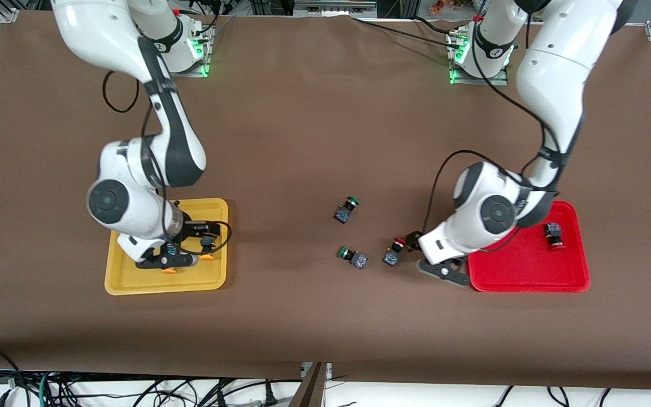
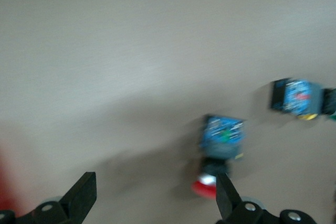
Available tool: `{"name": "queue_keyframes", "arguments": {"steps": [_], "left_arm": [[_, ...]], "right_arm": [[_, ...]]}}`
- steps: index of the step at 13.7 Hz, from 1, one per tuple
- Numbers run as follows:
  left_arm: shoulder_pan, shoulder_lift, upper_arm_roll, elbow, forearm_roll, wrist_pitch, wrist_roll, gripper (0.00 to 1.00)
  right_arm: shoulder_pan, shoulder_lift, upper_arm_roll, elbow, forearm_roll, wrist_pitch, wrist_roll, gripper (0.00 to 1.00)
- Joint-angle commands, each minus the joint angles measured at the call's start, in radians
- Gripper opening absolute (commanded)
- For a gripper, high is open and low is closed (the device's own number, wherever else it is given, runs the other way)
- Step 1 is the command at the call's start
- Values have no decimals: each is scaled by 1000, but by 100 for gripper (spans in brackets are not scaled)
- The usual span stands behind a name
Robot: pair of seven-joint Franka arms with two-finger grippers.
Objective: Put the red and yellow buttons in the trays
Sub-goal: 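Grasp a second red button with the left gripper while the right gripper withdraws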
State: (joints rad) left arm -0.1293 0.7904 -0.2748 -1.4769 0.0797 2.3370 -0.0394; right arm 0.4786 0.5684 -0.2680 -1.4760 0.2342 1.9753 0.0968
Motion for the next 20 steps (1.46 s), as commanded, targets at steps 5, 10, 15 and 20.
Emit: {"name": "queue_keyframes", "arguments": {"steps": [5,10,15,20], "left_arm": [[-125,107,55,89,87,134,-22,100],[-141,121,63,72,95,139,-27,66],[-110,89,88,64,92,128,-28,12],[55,-117,88,-40,92,-88,-25,16]], "right_arm": [[2,-369,-26,-114,-111,-285,3,99],[-3,-443,-26,-155,-119,-288,-12,99],[-134,-406,28,-116,-122,-283,-84,99],[-322,-446,209,-107,-136,-334,-98,99]]}}
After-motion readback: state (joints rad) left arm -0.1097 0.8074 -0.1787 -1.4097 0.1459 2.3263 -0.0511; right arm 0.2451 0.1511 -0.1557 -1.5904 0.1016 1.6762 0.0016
